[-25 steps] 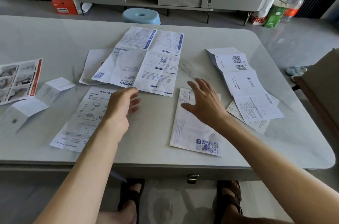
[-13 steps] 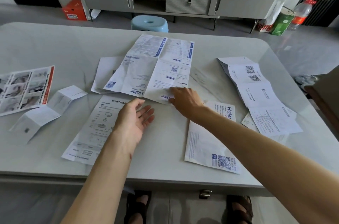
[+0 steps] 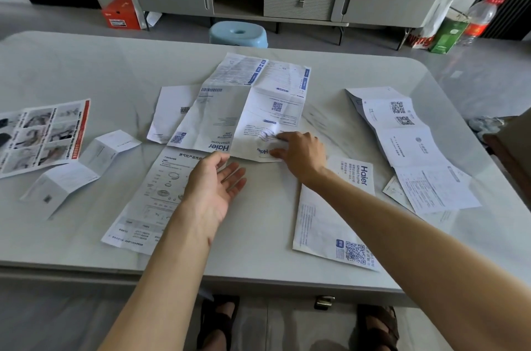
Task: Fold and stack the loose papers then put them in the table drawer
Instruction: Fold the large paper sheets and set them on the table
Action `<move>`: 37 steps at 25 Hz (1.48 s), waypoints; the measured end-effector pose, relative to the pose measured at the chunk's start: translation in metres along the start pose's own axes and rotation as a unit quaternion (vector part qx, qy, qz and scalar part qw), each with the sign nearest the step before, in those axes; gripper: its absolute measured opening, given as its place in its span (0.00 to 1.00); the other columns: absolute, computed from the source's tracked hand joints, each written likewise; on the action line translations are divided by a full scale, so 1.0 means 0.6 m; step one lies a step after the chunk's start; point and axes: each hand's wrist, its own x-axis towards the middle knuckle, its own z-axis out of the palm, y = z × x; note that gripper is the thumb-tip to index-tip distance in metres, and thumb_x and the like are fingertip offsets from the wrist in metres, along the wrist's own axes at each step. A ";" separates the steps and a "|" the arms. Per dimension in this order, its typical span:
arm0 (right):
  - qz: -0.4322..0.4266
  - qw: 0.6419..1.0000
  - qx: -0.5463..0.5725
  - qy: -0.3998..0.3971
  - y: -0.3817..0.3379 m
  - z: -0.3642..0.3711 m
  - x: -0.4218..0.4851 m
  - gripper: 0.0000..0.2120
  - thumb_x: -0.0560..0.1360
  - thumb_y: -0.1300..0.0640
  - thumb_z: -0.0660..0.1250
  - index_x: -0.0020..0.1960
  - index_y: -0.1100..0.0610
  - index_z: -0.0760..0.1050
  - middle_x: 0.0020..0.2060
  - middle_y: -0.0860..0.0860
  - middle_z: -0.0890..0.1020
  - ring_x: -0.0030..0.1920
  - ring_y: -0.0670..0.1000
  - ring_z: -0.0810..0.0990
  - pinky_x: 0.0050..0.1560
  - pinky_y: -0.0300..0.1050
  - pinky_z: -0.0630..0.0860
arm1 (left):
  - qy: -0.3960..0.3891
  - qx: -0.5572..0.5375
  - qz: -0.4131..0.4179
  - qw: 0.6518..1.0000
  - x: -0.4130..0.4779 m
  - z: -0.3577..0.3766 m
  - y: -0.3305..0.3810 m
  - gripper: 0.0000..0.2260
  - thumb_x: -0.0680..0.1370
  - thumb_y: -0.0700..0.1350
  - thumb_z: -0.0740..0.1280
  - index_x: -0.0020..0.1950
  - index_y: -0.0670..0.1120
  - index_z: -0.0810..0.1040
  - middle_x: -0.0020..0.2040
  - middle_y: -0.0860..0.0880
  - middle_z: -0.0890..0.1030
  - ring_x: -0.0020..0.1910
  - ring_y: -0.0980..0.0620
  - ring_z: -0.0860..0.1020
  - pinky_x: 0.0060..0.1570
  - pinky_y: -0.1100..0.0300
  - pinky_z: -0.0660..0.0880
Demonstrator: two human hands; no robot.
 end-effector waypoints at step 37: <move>0.178 0.605 0.770 -0.097 0.004 -0.211 -0.036 0.11 0.81 0.57 0.61 0.56 0.62 0.77 0.44 0.57 0.86 0.42 0.53 0.85 0.50 0.49 0.81 | -0.120 -0.113 0.067 0.984 -0.040 -0.042 0.024 0.11 0.78 0.42 0.65 0.60 0.44 0.80 0.50 0.47 0.86 0.46 0.54 0.85 0.43 0.60 0.83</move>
